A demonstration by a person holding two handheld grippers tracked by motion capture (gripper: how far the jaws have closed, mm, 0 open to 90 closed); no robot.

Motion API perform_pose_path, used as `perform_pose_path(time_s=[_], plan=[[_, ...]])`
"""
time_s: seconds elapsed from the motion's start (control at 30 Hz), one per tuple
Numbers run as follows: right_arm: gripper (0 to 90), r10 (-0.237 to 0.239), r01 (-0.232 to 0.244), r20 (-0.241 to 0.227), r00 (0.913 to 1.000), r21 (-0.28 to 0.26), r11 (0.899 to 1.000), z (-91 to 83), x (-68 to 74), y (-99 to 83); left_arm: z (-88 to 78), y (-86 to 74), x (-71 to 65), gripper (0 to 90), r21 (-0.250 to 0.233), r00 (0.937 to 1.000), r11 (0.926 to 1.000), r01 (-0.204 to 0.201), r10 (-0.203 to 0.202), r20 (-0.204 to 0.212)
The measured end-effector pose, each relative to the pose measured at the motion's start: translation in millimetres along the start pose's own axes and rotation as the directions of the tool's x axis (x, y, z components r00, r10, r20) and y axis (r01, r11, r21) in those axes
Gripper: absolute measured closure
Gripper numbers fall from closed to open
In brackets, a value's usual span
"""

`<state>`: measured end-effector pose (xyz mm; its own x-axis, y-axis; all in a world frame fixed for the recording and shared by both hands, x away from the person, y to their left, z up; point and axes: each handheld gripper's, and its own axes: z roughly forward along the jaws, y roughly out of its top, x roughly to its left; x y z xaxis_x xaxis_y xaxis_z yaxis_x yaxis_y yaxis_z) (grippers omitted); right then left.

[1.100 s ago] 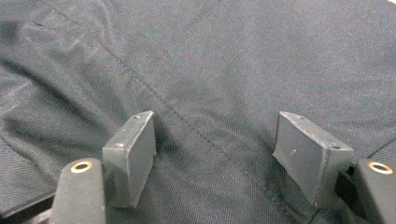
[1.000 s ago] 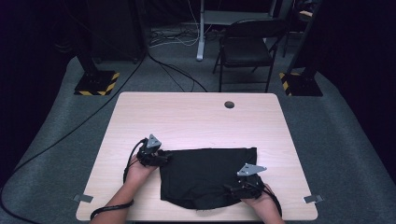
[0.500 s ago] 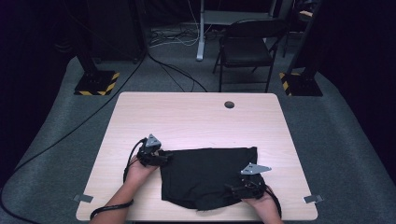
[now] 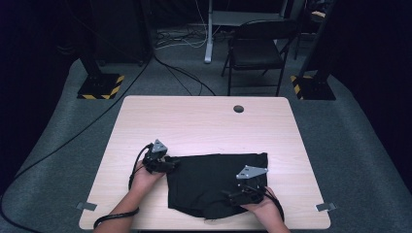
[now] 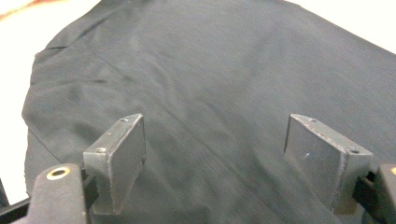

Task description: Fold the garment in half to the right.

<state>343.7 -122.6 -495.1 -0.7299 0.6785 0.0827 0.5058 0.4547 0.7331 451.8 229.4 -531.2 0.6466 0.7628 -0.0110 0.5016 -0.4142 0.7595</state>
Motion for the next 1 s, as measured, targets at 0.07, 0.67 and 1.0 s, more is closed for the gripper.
perform_pose_path(time_s=[0.07, 0.67, 1.0], plan=[[20.5, -0.024, 0.024, -0.013, 0.9996, 0.005, 1.000, 4.4, 6.2, 6.1, 0.1, 0.0, -0.1, 23.8, 0.000, 1.0000, 1.0000, 0.002, -0.002, -0.002], [22.8, -0.090, 0.086, -0.097, 0.9911, -0.051, 0.995, 32.6, 39.3, 43.0, 0.2, 0.0, 0.0, 23.3, -0.001, 1.0000, 1.0000, 0.003, -0.003, -0.004], [23.1, -0.087, 0.078, -0.136, 0.9868, -0.076, 0.994, 49.4, 61.1, 51.8, 0.2, 0.0, -0.1, 23.3, -0.001, 1.0000, 1.0000, 0.003, -0.003, -0.004]])
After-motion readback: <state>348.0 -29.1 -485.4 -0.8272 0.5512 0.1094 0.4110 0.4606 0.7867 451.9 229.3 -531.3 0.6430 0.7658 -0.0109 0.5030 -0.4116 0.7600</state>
